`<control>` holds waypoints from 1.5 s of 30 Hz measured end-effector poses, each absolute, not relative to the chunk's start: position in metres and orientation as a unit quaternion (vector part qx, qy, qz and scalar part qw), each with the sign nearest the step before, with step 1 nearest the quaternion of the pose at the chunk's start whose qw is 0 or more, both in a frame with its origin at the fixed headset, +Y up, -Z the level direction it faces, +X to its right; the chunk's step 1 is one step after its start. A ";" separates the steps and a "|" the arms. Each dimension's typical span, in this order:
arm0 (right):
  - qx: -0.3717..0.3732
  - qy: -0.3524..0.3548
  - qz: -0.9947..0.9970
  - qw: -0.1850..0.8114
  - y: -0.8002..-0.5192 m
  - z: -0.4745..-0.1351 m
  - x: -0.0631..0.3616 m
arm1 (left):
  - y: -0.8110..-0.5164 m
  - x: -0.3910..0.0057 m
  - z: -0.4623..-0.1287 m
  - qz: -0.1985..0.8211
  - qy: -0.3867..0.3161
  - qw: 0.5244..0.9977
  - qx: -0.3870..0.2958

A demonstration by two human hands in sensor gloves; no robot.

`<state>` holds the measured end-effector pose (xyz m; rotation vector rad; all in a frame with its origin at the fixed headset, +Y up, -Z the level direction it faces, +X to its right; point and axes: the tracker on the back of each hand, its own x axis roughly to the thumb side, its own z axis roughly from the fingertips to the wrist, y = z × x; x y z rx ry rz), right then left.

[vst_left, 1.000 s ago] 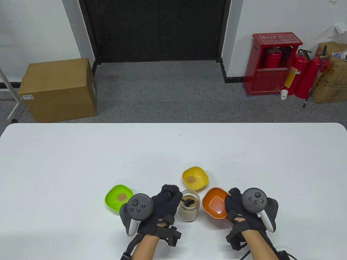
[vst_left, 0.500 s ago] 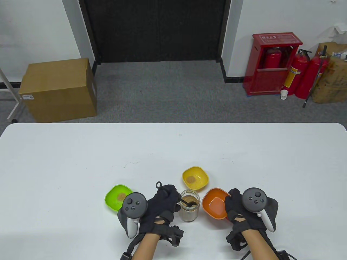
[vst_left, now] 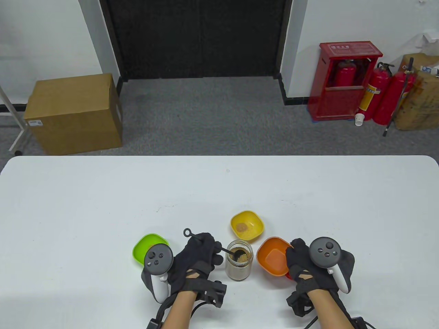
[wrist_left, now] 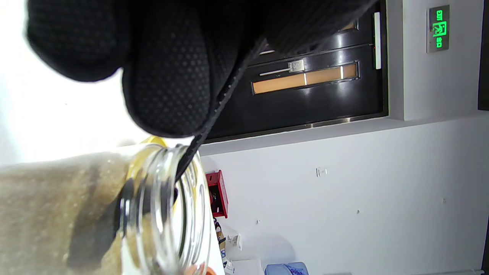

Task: Scoop brown sugar granules from jar into dishes

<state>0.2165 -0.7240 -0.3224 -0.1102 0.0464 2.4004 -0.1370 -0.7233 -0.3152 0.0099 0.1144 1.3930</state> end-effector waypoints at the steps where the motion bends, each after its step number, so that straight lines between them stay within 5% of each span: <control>1: -0.043 0.018 0.931 0.362 -0.724 -0.322 0.217 | -0.723 -0.139 -0.315 0.644 0.056 0.763 0.004; 21: -0.038 0.027 0.922 0.385 -0.723 -0.323 0.219 | -0.726 -0.153 -0.311 0.681 0.115 0.724 -0.012; 45: -0.034 0.023 0.913 0.405 -0.718 -0.323 0.223 | -0.696 -0.116 -0.319 0.677 0.065 0.733 0.016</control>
